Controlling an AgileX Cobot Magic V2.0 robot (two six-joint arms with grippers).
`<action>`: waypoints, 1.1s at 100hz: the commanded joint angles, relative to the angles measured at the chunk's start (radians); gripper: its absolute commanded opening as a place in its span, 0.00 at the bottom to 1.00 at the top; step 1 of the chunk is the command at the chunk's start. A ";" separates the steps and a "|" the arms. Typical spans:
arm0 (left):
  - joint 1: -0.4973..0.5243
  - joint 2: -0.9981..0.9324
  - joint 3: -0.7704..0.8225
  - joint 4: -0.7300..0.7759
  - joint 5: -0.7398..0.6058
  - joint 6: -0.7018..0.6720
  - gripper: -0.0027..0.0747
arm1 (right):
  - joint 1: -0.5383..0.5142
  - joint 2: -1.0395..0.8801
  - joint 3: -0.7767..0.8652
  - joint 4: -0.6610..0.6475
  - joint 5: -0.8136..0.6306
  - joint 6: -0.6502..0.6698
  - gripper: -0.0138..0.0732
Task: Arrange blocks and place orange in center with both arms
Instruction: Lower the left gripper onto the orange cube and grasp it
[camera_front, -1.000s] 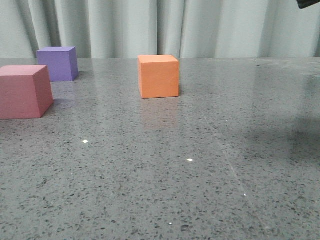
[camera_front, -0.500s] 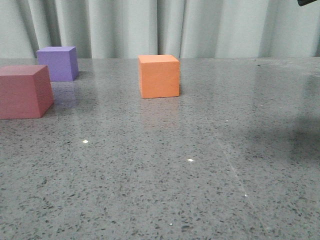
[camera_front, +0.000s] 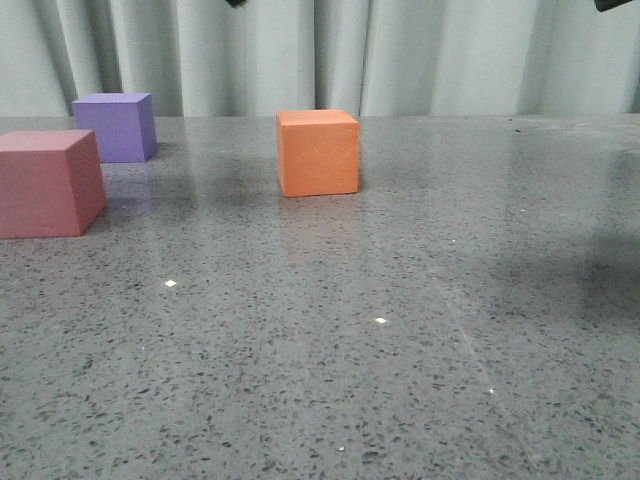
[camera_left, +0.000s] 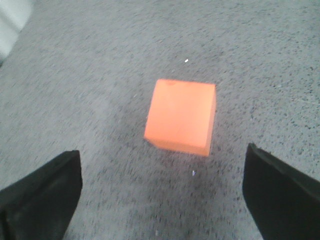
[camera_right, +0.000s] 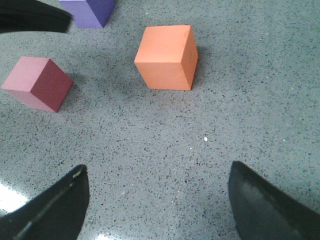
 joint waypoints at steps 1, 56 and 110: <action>-0.033 0.006 -0.079 -0.041 -0.014 0.011 0.84 | 0.000 -0.018 -0.027 -0.008 -0.071 -0.008 0.81; -0.091 0.201 -0.146 -0.006 -0.074 0.025 0.84 | 0.000 -0.018 -0.027 -0.008 -0.064 -0.008 0.81; -0.091 0.278 -0.146 0.012 -0.081 0.009 0.83 | 0.000 -0.018 -0.027 -0.008 -0.063 -0.008 0.81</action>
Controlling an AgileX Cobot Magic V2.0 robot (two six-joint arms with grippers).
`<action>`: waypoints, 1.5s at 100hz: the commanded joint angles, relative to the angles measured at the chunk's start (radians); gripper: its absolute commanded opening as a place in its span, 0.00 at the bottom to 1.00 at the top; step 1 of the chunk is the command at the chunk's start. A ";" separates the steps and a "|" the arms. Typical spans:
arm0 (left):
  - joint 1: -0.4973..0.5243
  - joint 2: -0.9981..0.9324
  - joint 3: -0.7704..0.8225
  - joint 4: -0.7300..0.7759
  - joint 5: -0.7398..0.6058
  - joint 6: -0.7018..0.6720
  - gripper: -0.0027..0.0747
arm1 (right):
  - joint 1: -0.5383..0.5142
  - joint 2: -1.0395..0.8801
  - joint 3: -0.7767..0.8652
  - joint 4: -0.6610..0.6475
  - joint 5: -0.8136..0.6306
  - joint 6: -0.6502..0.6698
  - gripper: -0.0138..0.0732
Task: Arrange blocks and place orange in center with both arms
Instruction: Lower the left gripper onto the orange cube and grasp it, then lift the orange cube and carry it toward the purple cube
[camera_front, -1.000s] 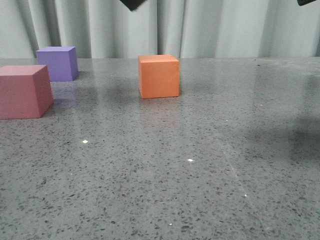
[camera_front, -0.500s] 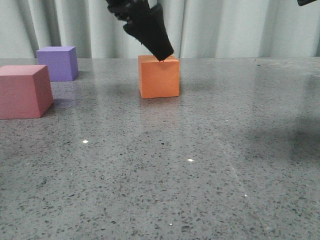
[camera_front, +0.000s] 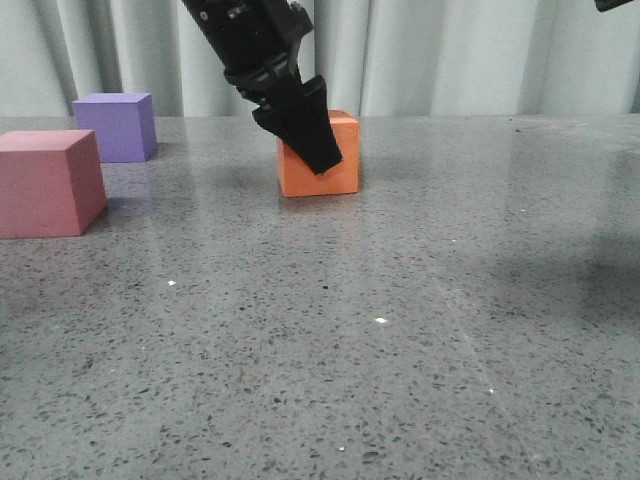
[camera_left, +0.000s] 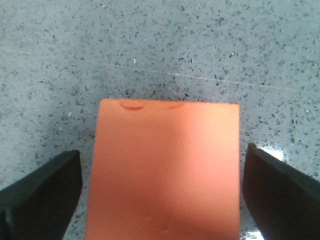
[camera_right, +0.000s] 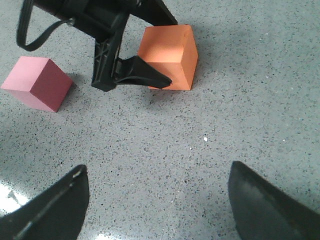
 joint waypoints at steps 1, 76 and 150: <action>-0.007 -0.054 -0.035 -0.027 -0.034 -0.012 0.83 | 0.000 -0.018 -0.027 -0.008 -0.063 -0.008 0.81; -0.007 -0.056 -0.156 0.049 0.066 -0.260 0.24 | 0.000 -0.018 -0.027 -0.008 -0.061 -0.008 0.81; 0.178 -0.211 -0.331 0.302 0.263 -1.070 0.24 | 0.000 -0.018 -0.027 -0.008 -0.066 -0.008 0.81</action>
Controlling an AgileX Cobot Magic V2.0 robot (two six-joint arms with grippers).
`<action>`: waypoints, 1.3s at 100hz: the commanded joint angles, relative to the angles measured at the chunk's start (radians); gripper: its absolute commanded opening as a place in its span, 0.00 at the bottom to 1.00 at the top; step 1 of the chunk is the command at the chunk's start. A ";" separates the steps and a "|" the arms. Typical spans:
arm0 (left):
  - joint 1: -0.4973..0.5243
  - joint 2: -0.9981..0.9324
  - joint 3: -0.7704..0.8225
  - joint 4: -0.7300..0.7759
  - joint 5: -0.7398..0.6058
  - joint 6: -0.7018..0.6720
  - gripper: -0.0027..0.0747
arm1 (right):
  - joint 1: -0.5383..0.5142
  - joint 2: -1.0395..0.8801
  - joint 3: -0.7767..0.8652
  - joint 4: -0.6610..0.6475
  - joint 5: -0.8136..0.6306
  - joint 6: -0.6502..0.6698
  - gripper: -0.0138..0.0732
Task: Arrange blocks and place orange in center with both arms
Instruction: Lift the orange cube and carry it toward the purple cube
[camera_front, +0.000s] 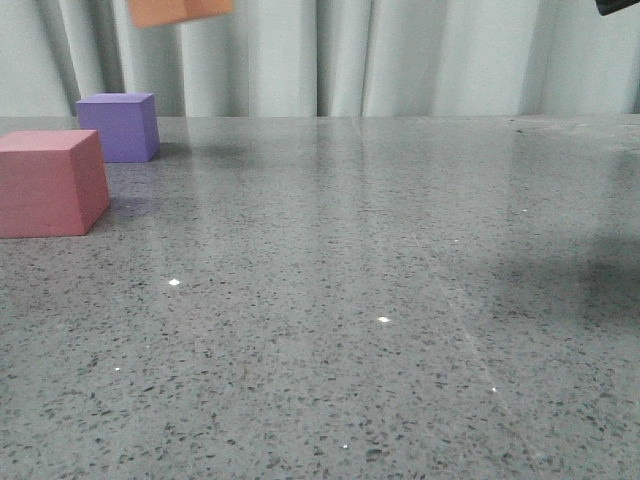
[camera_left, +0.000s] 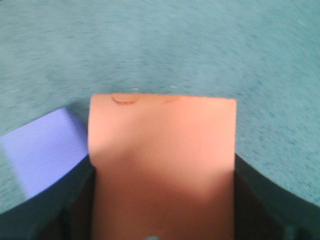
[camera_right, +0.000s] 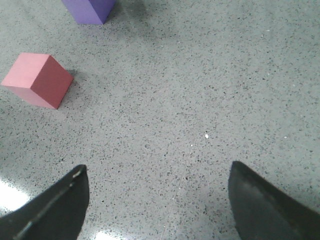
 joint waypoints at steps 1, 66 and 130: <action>0.014 -0.084 -0.029 0.004 -0.001 -0.066 0.24 | 0.000 -0.018 -0.027 -0.008 -0.076 -0.008 0.81; 0.023 -0.217 0.336 0.272 -0.042 -0.421 0.24 | 0.000 -0.018 -0.027 -0.008 -0.088 -0.008 0.81; 0.023 -0.146 0.418 0.256 -0.143 -0.455 0.24 | 0.000 -0.018 -0.027 -0.008 -0.091 -0.008 0.81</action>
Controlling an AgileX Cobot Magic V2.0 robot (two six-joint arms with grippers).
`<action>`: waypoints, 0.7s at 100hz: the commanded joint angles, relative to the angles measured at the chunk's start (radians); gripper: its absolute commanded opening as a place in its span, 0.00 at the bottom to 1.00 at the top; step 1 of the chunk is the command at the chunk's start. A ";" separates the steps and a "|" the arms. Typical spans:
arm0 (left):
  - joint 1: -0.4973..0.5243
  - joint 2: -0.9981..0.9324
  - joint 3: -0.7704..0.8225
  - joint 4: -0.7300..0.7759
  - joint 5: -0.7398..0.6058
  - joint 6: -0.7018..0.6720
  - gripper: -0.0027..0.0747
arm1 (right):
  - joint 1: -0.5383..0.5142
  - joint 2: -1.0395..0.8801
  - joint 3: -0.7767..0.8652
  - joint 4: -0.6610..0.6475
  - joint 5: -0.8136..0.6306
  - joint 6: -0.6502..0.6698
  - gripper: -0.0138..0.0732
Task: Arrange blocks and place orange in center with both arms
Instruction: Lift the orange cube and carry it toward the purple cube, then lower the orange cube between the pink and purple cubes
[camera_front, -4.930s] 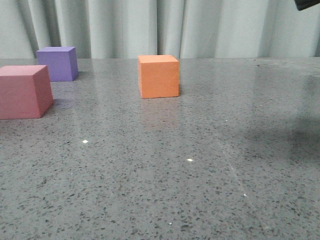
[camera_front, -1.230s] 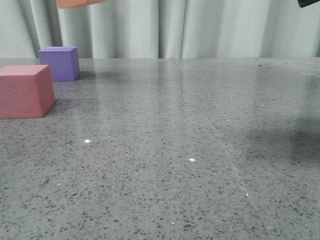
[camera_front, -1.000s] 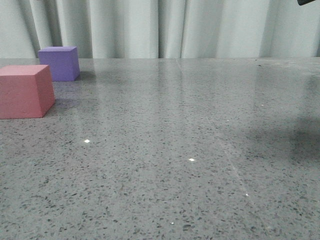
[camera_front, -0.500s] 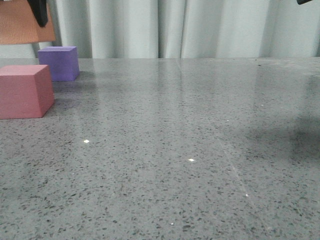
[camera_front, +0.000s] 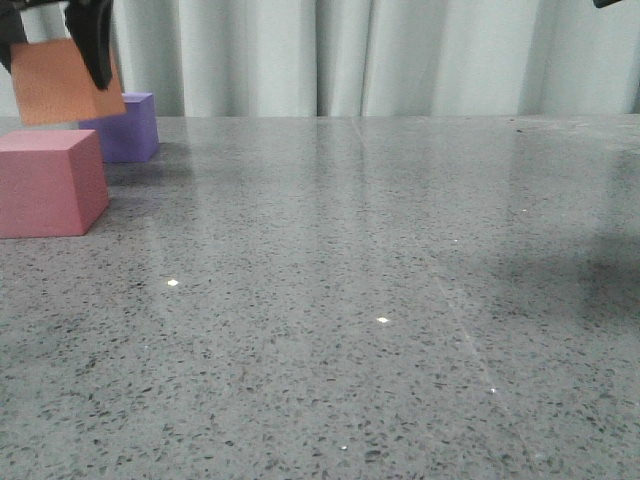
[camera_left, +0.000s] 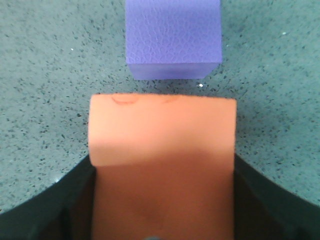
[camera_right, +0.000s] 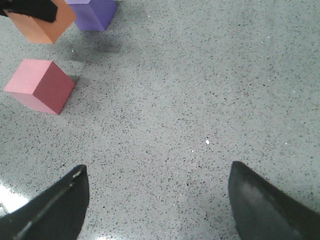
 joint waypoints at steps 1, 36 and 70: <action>0.002 -0.023 -0.025 0.001 -0.044 -0.013 0.24 | 0.000 -0.018 -0.027 -0.008 -0.073 -0.008 0.81; 0.002 0.027 -0.025 -0.001 -0.070 -0.013 0.24 | 0.000 -0.018 -0.027 -0.008 -0.076 -0.008 0.81; 0.002 0.040 -0.025 -0.006 -0.061 -0.013 0.24 | 0.000 -0.018 -0.027 -0.008 -0.078 -0.008 0.81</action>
